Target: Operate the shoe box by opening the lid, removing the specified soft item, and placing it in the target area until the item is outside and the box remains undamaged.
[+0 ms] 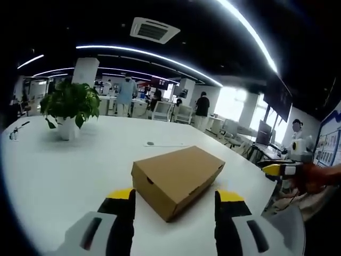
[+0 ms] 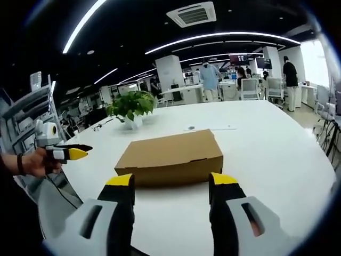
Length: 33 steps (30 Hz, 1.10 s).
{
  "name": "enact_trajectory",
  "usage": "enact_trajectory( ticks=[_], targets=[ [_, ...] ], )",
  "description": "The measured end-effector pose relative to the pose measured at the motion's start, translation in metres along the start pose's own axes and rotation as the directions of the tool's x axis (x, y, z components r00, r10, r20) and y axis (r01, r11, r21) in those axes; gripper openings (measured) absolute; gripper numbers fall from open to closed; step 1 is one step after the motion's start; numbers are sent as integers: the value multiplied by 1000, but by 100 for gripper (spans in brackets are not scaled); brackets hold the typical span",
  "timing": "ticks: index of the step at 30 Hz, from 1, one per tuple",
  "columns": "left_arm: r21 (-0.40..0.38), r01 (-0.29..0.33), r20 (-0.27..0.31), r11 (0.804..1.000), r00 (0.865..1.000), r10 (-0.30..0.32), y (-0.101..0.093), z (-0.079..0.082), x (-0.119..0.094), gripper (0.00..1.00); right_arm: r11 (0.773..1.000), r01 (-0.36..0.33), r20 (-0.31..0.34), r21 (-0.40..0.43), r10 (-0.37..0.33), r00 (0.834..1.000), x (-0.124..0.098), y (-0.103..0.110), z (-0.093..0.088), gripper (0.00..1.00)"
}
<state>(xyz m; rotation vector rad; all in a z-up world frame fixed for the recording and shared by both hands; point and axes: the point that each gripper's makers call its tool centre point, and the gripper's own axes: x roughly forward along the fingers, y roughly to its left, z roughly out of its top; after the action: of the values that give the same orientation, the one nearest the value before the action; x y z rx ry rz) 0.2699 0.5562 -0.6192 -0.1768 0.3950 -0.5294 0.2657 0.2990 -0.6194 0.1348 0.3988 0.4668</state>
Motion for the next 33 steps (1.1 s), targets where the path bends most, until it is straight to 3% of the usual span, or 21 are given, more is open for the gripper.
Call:
enact_trajectory(
  ticks=[13,23,33],
  targets=[
    [-18,-3,-75,1000,997,2,1,-27,25,64,1000,-21,-26,3,21,999,38,-39,1,55],
    [-31,2,-140,1000,990,-6,-6,-52,62,64,999,-49,-65,8,50,997,81,-68,-4,58],
    [-29,-8,-173,1000,985,2,-1,-59,89,64,998,-68,-139,15,69,988,107,-92,-16,58]
  ],
)
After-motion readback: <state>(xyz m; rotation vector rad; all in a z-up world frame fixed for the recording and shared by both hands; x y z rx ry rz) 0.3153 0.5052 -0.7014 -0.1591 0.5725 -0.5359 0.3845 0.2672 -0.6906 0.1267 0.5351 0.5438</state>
